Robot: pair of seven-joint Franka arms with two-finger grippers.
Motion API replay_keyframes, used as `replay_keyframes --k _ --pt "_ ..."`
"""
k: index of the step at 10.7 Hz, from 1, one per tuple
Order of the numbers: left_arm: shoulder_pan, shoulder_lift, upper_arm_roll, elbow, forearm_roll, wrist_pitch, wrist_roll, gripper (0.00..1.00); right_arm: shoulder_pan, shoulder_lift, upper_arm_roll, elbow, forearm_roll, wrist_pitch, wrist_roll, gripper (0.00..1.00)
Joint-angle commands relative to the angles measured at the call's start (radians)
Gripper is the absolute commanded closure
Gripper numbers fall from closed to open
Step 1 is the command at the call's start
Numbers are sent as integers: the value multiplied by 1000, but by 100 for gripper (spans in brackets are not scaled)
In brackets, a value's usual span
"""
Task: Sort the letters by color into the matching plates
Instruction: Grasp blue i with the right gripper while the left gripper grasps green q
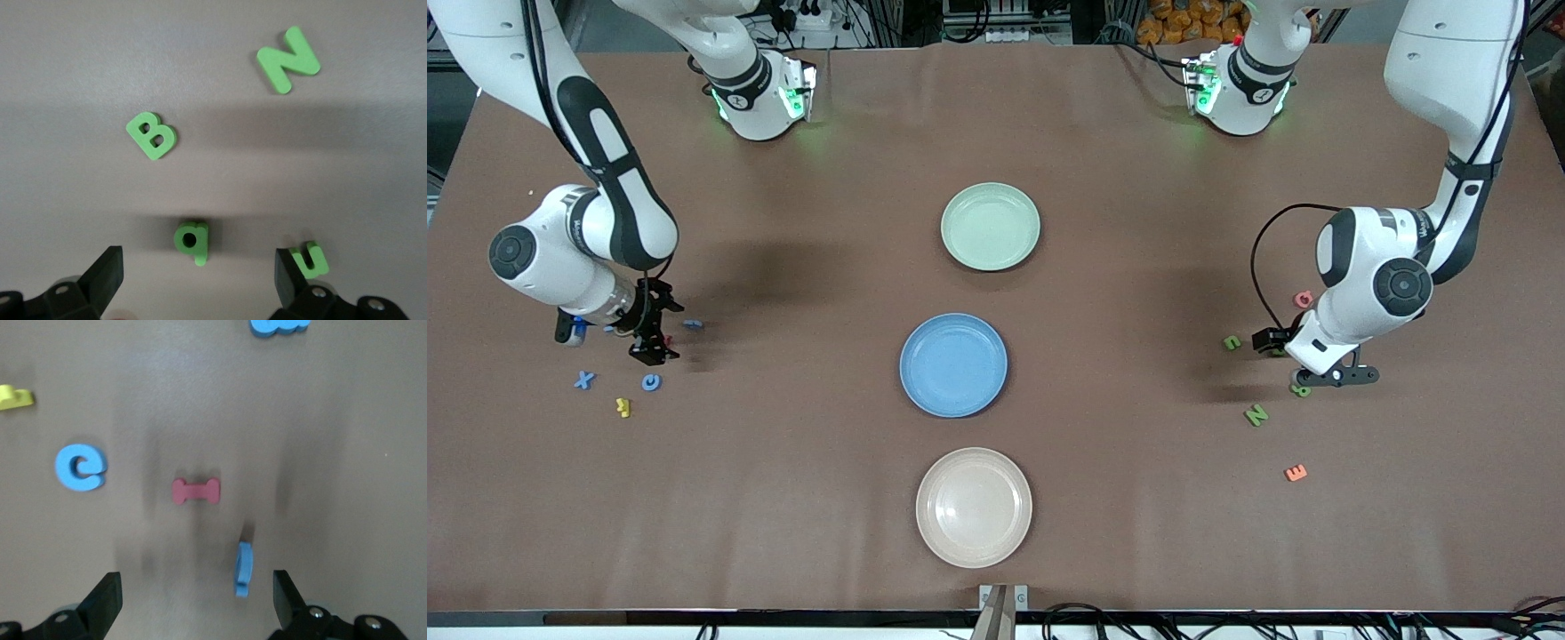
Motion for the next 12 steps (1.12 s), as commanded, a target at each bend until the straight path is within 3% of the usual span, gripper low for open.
replay_keyframes --k 1,10,12 --pt "6 25 11 2 32 27 -57 0 -29 26 17 -39 15 90 -44 0" --pt "6 33 16 -98 32 140 -74 0 -18 34 23 -82 14 130 -65 2" --pt "6 37 16 -95 32 143 -69 0 -15 34 23 -85 14 130 -68 20"
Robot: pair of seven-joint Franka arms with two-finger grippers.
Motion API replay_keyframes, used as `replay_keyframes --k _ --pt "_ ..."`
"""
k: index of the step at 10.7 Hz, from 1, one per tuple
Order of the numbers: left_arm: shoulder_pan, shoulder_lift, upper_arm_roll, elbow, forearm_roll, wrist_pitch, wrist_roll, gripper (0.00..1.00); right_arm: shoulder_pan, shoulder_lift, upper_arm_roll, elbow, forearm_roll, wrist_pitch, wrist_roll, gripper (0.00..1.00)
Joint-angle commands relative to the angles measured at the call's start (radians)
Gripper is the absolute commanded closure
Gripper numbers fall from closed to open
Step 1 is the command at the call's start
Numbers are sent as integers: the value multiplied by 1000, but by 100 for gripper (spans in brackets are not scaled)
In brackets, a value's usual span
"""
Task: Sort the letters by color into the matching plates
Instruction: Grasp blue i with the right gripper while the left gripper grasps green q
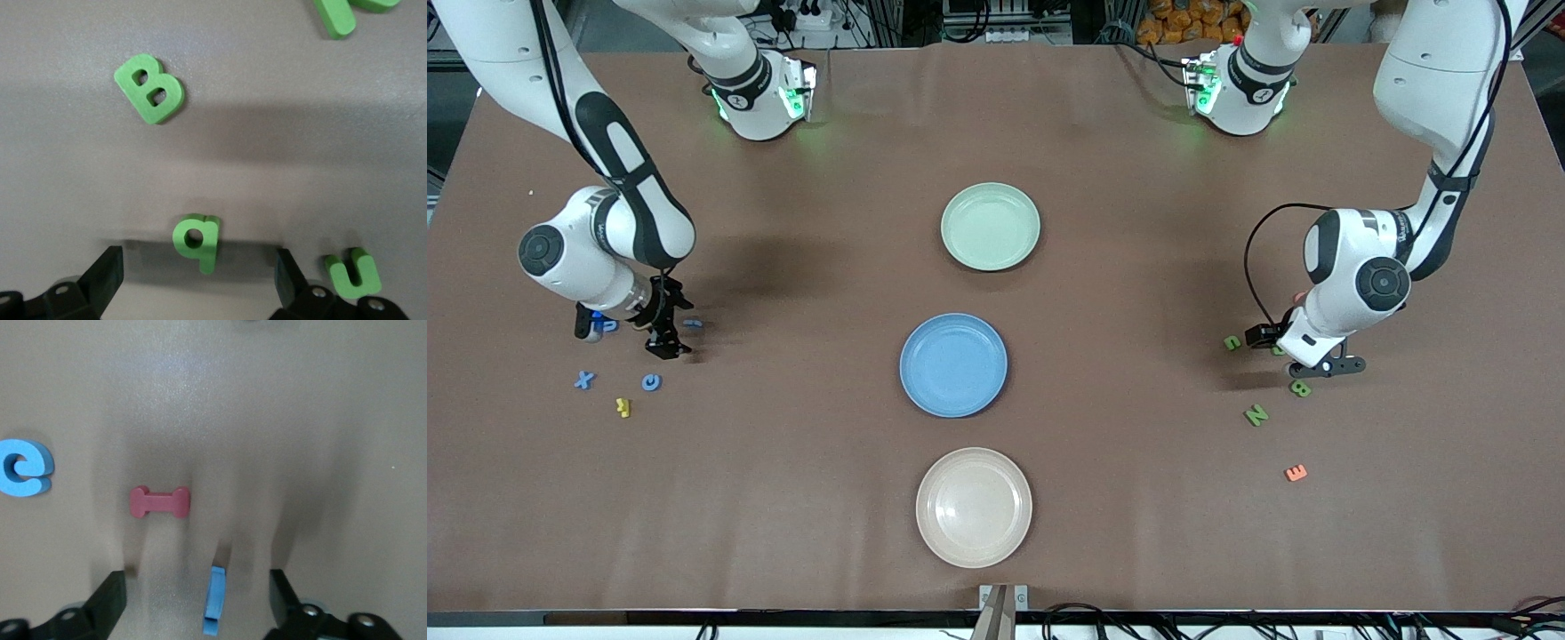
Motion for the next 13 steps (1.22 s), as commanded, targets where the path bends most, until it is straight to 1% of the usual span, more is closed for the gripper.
replay_keyframes --k 1,2,3,4,5,6,8,10,13 --pt "1 -3 3 -11 29 24 -24 0 -5 -8 10 -26 14 33 -43 29" --pt "1 3 3 -11 29 38 -23 0 -5 -8 11 -33 15 35 -60 46" --pt "1 9 3 -8 29 41 -23 2 -5 -8 10 -35 15 35 -70 61" --pt "3 8 3 -5 29 43 -24 99 -5 -8 10 -36 14 35 -107 76" --pt "6 8 19 1 31 43 -1 100 -4 -8 10 -39 15 33 -135 95" --pt "6 5 22 1 29 43 16 100 -4 -7 10 -39 15 29 -149 100" --pt "6 3 22 1 29 43 16 100 -4 -8 11 -38 15 24 -152 100" --pt "4 0 22 1 29 43 13 100 -4 -21 11 -17 14 -11 -213 100" --pt "-4 -7 16 15 29 41 -1 100 4 -24 28 143 14 -218 -406 100"
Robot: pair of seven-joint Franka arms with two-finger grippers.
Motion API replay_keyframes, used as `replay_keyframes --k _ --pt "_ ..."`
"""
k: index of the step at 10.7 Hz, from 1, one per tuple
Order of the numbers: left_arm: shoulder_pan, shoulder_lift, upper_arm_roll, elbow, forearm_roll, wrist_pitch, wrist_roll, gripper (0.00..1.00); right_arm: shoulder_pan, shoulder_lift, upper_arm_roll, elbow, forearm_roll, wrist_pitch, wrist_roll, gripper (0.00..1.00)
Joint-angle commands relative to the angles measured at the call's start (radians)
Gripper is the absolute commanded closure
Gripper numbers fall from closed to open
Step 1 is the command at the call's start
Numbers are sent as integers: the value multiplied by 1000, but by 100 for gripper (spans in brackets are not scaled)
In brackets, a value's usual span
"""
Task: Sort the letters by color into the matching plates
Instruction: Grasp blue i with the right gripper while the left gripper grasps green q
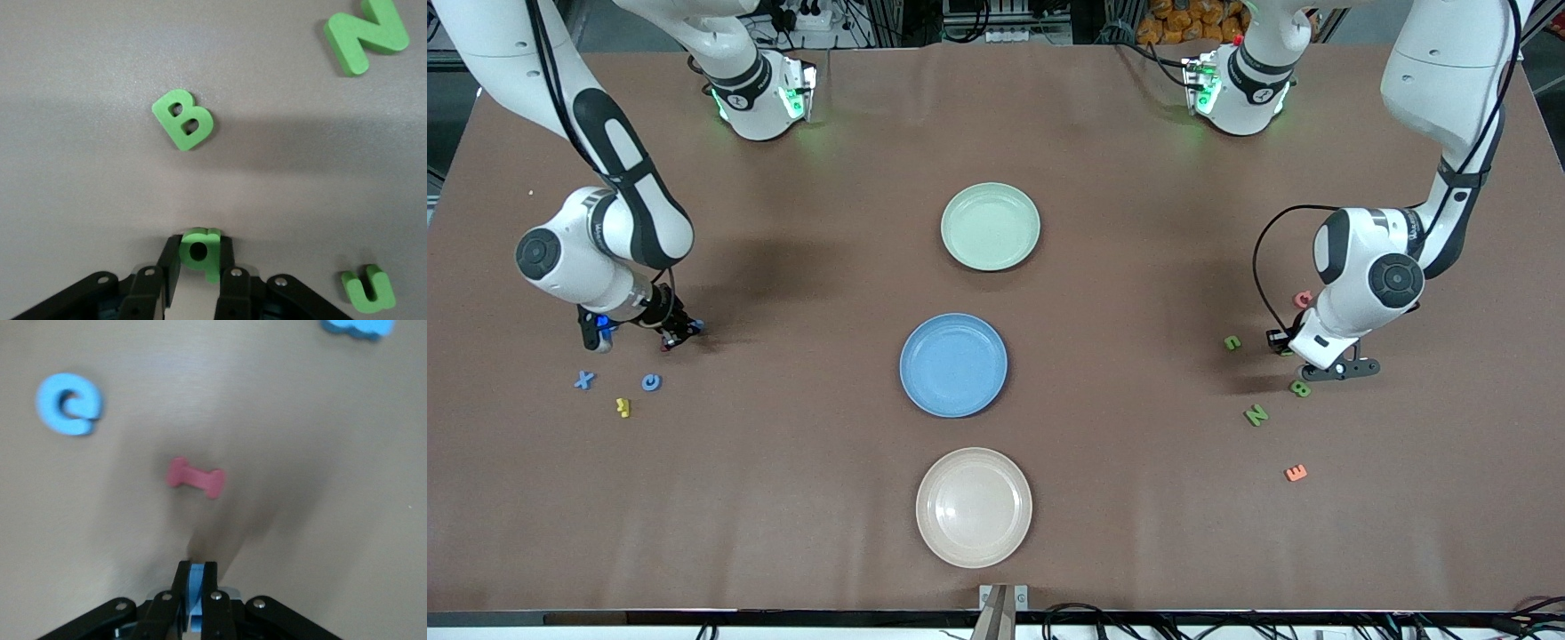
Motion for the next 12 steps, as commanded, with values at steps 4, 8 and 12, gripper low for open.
replay_keyframes --k 4,8,12 --pt "-11 -61 -96 45 9 -17 -102 100 47 -11 60 237 -6 -205 -426 100" --pt "-95 -55 -177 100 19 -101 -340 100 84 -8 59 295 -73 -260 -839 100" --pt "-247 -44 -181 149 16 -103 -580 100 159 2 59 438 -129 -467 -988 100"
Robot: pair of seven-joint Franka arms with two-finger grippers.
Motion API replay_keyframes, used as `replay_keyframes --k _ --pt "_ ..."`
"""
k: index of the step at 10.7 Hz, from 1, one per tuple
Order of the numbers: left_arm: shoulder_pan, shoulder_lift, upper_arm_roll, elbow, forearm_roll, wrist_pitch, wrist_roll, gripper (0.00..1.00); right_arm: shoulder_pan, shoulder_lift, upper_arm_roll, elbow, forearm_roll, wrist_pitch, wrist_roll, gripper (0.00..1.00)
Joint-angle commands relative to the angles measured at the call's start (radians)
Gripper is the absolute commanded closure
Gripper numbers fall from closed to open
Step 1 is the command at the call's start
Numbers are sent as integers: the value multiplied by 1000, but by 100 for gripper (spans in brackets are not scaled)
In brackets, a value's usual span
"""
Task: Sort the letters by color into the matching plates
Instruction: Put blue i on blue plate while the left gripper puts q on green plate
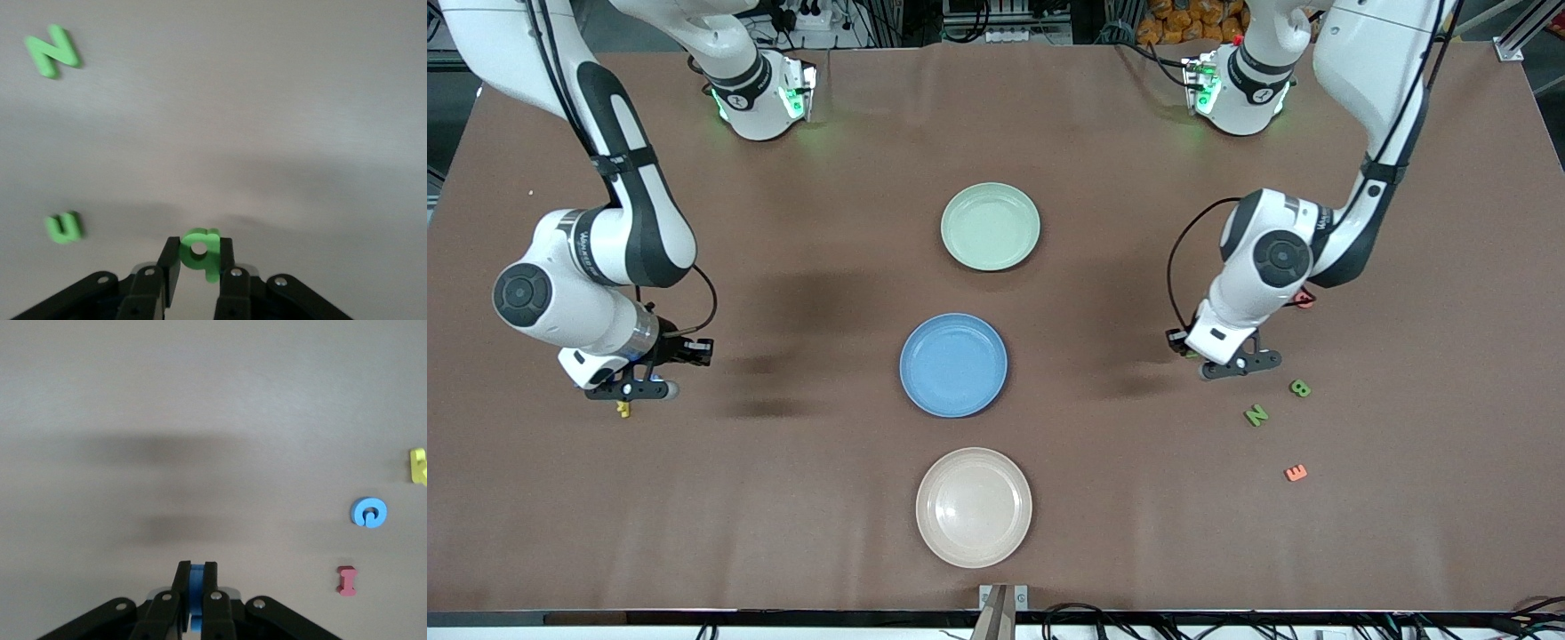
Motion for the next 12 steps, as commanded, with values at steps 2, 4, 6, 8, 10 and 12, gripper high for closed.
replay_keyframes --k 2,4,6,8,10,12 --pt "-179 2 0 60 9 -22 -252 100 127 37 -2 117 -25 -87 -62 100" --pt "-272 2 -3 74 6 -27 -341 100 216 105 -2 198 -23 -87 -56 100" --pt "-322 -3 -42 105 -7 -43 -423 100 293 185 -2 300 -17 -87 -56 100" --pt "-329 -1 -150 154 -7 -121 -534 100 366 273 -2 402 -13 -87 -51 100" --pt "-349 5 -229 157 -7 -140 -617 100 420 325 -2 447 -13 -79 -51 100" --pt "-437 29 -234 154 -10 -161 -699 100 471 363 -1 487 -11 -76 -49 99"
